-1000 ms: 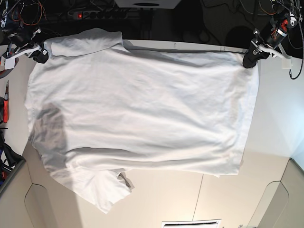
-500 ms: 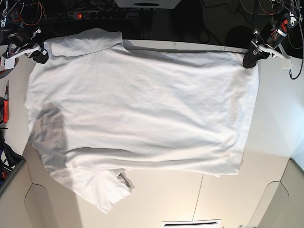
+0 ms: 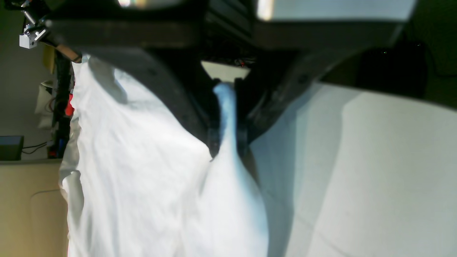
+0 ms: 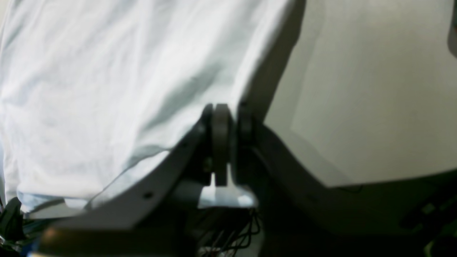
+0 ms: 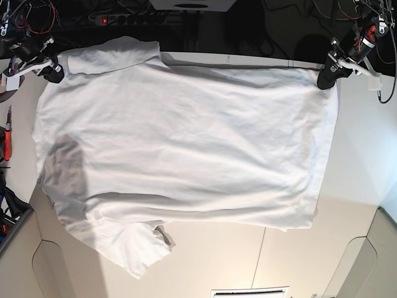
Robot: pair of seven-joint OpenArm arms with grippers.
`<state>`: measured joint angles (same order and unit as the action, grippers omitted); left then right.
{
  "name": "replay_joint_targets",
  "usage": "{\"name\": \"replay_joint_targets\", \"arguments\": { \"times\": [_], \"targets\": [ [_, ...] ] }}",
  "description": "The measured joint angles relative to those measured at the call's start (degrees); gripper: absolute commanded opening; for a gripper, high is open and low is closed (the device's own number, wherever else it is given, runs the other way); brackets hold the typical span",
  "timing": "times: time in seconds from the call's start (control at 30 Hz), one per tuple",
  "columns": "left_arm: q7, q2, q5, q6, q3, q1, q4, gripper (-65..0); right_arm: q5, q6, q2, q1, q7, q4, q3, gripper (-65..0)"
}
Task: Layout the t-shirt on the table in an organized manner, then fold the t-shirt properly
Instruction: 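Hold the hem corners taut with both grippers, smoothing the shirt, then lift the hem with both grippers and fold it toward the collar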
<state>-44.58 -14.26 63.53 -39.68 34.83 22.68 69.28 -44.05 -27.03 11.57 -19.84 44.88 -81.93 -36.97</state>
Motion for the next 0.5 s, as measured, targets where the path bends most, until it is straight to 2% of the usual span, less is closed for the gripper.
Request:
{"name": "replay_joint_targets", "arguments": {
  "times": [0.27, 0.5],
  "targets": [
    [-0.2, 0.0, 1.5, 0.0, 2.3, 0.0, 0.0, -65.0, -0.1, 0.0, 0.0, 0.0, 1.9, 0.0, 0.0, -65.0],
    [-3.8, 0.1, 4.2, 0.0, 2.4, 0.2, -0.1, -65.0, -0.3, 0.0, 0.0, -2.4, 2.6, -3.7, 0.0, -65.0]
  ]
}}
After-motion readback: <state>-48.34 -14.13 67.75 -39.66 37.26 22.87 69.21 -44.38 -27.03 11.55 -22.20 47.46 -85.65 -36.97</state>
